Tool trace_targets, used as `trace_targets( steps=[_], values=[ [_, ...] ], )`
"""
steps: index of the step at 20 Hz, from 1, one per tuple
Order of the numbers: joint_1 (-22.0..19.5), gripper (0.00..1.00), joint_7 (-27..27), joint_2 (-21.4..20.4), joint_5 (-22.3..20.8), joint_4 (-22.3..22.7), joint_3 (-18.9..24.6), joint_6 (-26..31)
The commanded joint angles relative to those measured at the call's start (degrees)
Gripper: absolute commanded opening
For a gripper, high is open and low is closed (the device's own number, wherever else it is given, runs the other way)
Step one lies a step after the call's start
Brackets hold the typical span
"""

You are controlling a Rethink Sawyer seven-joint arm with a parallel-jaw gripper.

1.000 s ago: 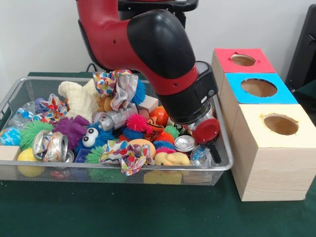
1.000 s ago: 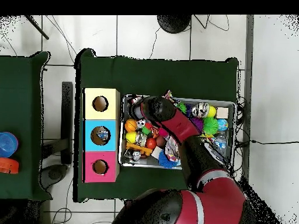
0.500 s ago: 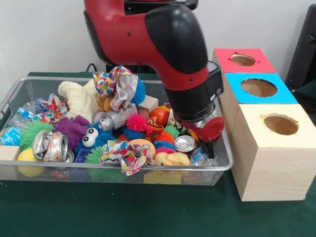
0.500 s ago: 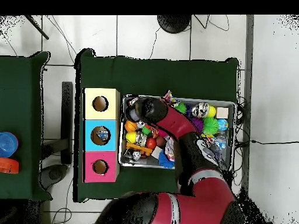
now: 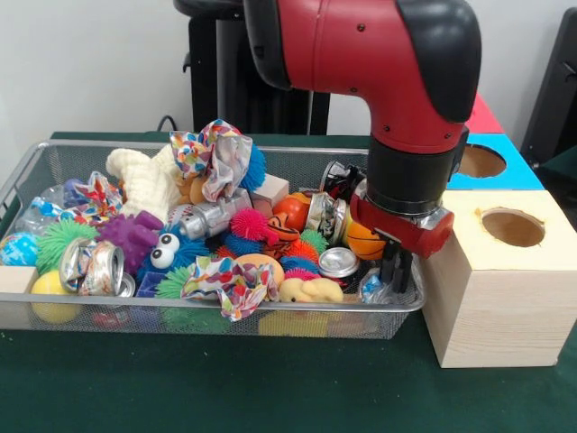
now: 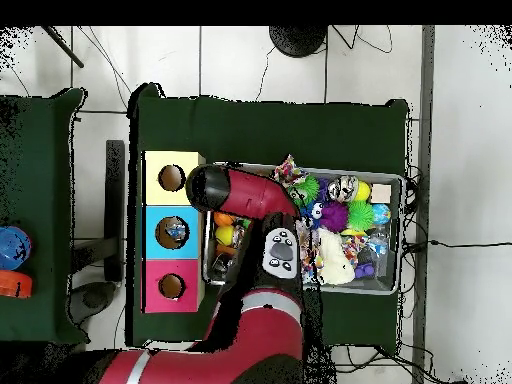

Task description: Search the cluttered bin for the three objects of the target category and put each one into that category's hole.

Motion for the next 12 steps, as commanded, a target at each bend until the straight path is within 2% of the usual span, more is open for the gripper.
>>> trace_targets(
  steps=[1, 7, 12],
  values=[
    [0.79, 0.0, 15.52, 6.86, 2.2, -2.03, -4.35, 1.57],
    [2.1, 0.0, 15.96, 4.4, 4.03, -0.09, -5.67, 4.94],
    [5.21, 0.0, 16.63, -1.61, 3.4, 1.19, -11.22, 12.87]
  ],
)
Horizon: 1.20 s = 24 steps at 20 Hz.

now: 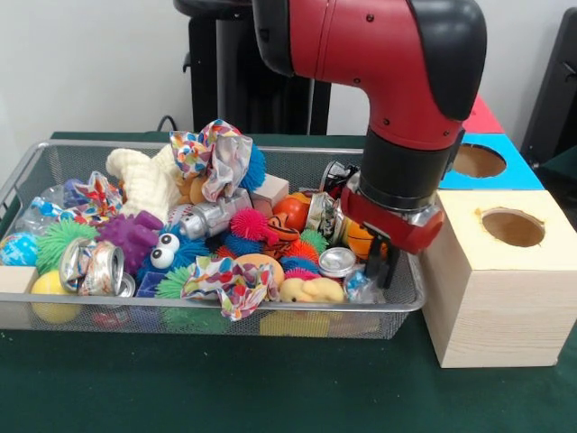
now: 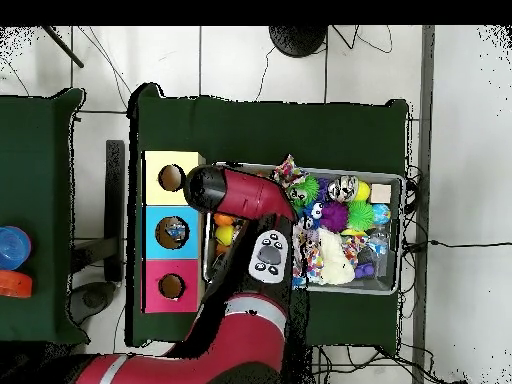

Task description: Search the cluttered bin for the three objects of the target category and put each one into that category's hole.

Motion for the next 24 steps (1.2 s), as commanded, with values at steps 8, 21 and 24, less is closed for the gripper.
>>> trace_targets(
  steps=[8, 21, 24],
  values=[
    [3.49, 0.0, 15.81, -9.3, 1.64, 3.01, -8.77, 20.67],
    [5.0, 0.0, 18.34, -15.16, 5.12, 2.64, -12.18, 21.73],
    [5.99, 0.0, 18.9, -16.35, 5.47, 3.15, -13.57, 22.7]
  ],
)
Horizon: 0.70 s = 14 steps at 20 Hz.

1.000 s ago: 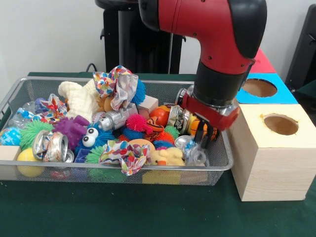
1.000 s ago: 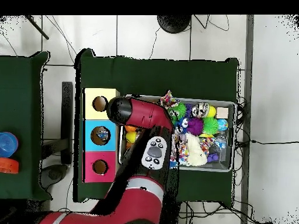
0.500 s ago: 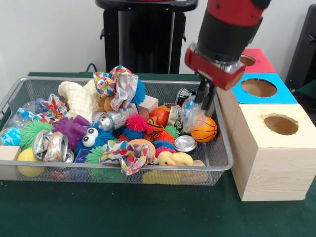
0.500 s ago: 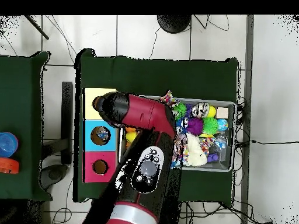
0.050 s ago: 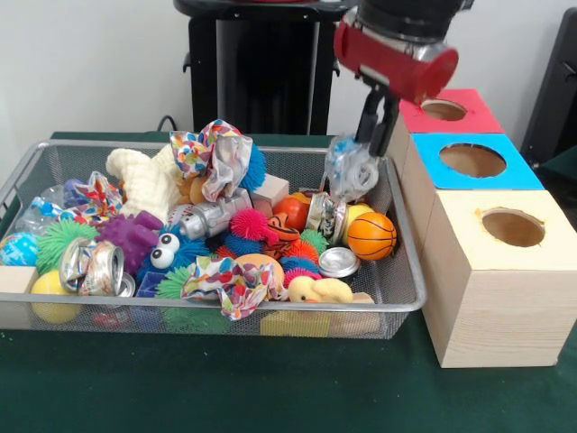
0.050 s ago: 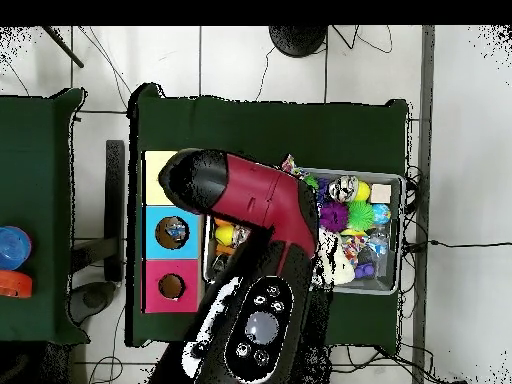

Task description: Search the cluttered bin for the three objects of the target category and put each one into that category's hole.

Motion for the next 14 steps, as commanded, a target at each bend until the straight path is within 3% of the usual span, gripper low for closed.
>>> trace_targets(
  steps=[1, 7, 14],
  values=[
    [1.24, 0.0, 19.05, -3.1, 2.53, 3.09, -1.24, 6.7],
    [3.97, 0.0, 22.44, -4.7, 3.61, 2.61, -3.43, 10.88],
    [6.59, 0.0, 26.74, -4.55, 6.41, 4.35, -3.27, 9.85]
  ],
)
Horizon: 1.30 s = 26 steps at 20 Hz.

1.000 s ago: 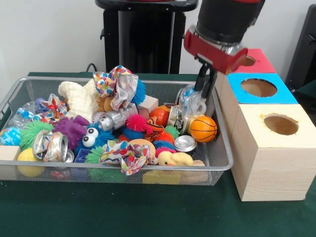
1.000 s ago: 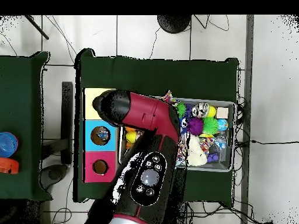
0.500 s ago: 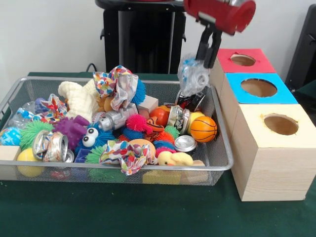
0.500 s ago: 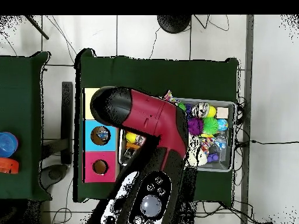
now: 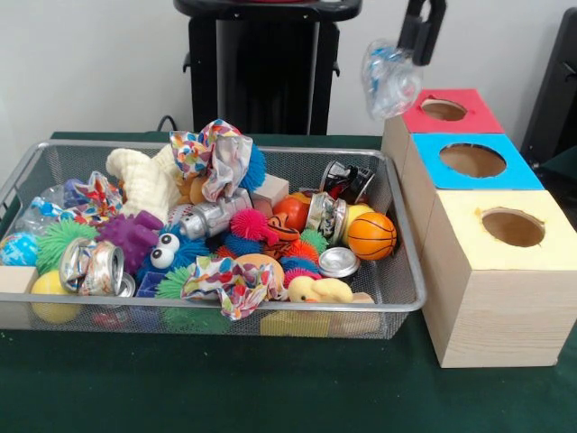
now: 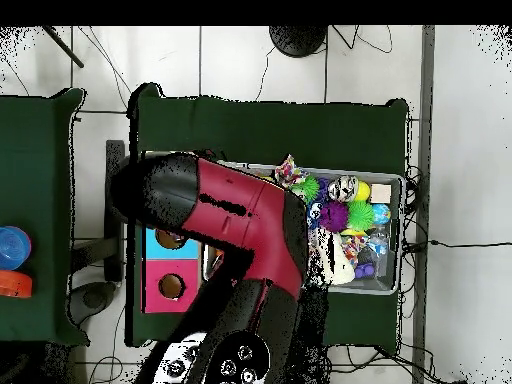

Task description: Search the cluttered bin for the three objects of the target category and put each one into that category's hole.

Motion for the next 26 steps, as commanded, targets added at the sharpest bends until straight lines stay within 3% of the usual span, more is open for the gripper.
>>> trace_targets(
  steps=[1, 12, 21, 26],
  values=[
    [1.89, 0.0, 21.59, 0.81, 3.56, 4.28, 1.69, 6.75],
    [4.02, 0.0, 26.08, 2.59, 6.69, 5.42, 3.17, 4.05],
    [4.48, 0.0, 25.91, 4.95, 7.23, 6.06, 3.5, -0.3],
    [5.49, 0.0, 26.59, 6.1, 5.8, 5.05, 1.85, 3.31]
  ],
)
